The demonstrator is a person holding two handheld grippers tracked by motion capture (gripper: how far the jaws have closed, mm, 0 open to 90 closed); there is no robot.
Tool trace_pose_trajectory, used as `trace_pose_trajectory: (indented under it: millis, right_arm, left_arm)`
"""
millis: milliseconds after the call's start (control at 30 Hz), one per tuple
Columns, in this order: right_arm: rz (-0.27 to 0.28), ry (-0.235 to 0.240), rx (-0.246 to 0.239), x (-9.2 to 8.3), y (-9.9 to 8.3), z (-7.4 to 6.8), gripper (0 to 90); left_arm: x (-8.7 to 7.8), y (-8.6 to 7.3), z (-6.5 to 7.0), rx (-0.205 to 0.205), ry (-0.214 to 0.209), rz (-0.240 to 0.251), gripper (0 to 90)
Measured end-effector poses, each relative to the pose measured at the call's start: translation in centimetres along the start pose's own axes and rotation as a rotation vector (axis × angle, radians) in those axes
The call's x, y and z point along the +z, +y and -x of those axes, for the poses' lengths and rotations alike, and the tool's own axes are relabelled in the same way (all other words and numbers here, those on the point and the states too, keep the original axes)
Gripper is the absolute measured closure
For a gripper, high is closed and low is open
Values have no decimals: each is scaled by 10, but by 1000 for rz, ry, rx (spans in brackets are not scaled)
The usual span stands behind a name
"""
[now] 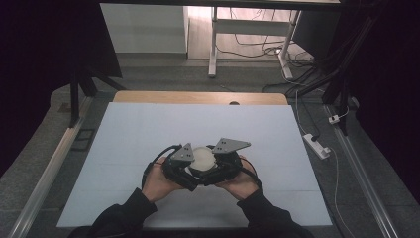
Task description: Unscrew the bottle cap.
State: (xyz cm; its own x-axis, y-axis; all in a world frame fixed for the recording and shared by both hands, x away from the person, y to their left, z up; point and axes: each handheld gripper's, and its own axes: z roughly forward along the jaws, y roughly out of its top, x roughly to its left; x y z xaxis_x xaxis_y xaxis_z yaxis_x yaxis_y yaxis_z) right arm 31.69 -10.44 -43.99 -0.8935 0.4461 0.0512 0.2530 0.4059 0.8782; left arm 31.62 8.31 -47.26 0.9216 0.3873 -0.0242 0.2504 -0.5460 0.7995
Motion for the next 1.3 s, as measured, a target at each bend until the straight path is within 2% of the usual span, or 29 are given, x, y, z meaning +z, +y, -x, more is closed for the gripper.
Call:
trace_pose_trajectory:
  millis: [200,367,567,667,700,733,800,867,933,1000,1133,1300]
  right_arm:
    - [-3,43,-8,0,-1,5,75]
    - [8,96,-8,-1,-2,10,76]
    - [14,157,-24,-2,-3,15,77]
    - [17,204,-42,-4,-3,18,78]
    - [17,247,-57,-4,-3,20,78]
    - [17,247,-57,-4,-3,20,78]
    - [11,294,-78,-5,-3,23,78]
    - [6,326,-102,-6,-3,24,77]
    - [7,339,-106,-6,-3,25,75]
    - [6,326,-96,-6,-4,25,72]
    - [19,246,-68,-6,-3,21,0]
    - [36,111,-40,-13,3,14,0]
  left_arm:
    - [2,0,-2,4,-37,1,76]
    - [2,-1,-4,0,-80,18,76]
    - [2,-2,-6,19,-127,26,77]
    - [2,-2,-7,36,-163,30,76]
    - [1,-1,-7,48,-177,27,76]
    - [1,-1,-7,62,-191,24,76]
    - [1,-1,-6,78,-210,20,76]
    - [1,0,-5,92,-211,17,76]
    - [2,0,-4,87,-204,12,76]
    - [3,0,-4,75,-183,15,76]
    - [-1,-1,-8,32,-131,28,75]
    - [-6,-1,-10,1,-60,33,75]
